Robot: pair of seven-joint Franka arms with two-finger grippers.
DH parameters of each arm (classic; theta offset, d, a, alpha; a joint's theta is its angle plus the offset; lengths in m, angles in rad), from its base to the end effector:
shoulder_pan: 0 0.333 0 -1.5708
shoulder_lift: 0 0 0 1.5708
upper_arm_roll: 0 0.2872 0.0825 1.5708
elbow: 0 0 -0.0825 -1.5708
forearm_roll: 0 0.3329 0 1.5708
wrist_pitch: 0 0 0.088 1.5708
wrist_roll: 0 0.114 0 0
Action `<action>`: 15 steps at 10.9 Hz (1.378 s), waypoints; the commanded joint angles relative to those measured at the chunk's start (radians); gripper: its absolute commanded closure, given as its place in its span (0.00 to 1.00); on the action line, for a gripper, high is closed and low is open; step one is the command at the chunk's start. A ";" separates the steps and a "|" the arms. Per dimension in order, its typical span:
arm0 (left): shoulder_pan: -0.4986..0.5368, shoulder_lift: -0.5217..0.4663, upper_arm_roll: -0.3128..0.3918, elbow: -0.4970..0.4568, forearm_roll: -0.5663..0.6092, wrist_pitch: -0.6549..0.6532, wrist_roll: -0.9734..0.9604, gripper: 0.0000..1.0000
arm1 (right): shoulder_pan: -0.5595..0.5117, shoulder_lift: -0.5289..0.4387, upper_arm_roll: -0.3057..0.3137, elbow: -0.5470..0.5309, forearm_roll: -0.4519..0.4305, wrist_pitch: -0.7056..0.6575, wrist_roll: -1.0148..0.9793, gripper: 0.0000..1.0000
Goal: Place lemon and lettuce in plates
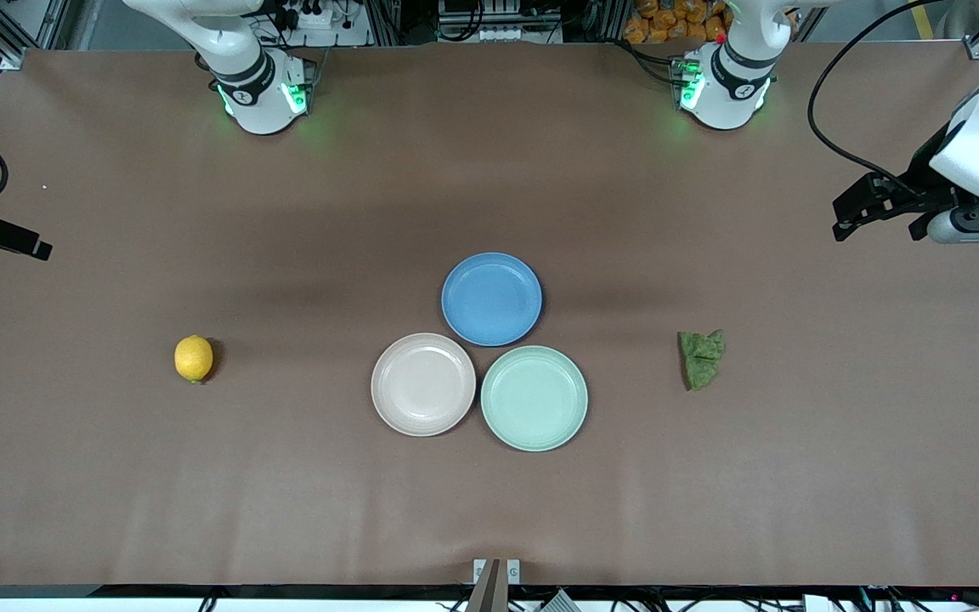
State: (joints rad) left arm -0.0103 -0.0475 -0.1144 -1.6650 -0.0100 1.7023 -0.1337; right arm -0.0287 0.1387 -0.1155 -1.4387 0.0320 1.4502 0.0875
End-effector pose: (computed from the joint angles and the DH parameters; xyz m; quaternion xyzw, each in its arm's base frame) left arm 0.4984 -0.0648 0.5844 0.9991 0.0049 0.0416 0.0077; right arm 0.5232 -0.0677 0.5625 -0.9914 0.1144 0.0629 0.0098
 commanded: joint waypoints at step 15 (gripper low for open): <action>0.021 0.178 -0.013 -0.082 0.009 0.160 0.052 0.00 | -0.013 -0.021 0.013 -0.016 -0.003 0.006 -0.012 0.00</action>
State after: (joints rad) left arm 0.0041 0.0814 -0.1248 -1.7189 -0.0100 1.7843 -0.0993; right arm -0.0292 0.1360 -0.1134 -1.4398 0.0320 1.4514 0.0867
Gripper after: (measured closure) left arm 0.000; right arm 0.000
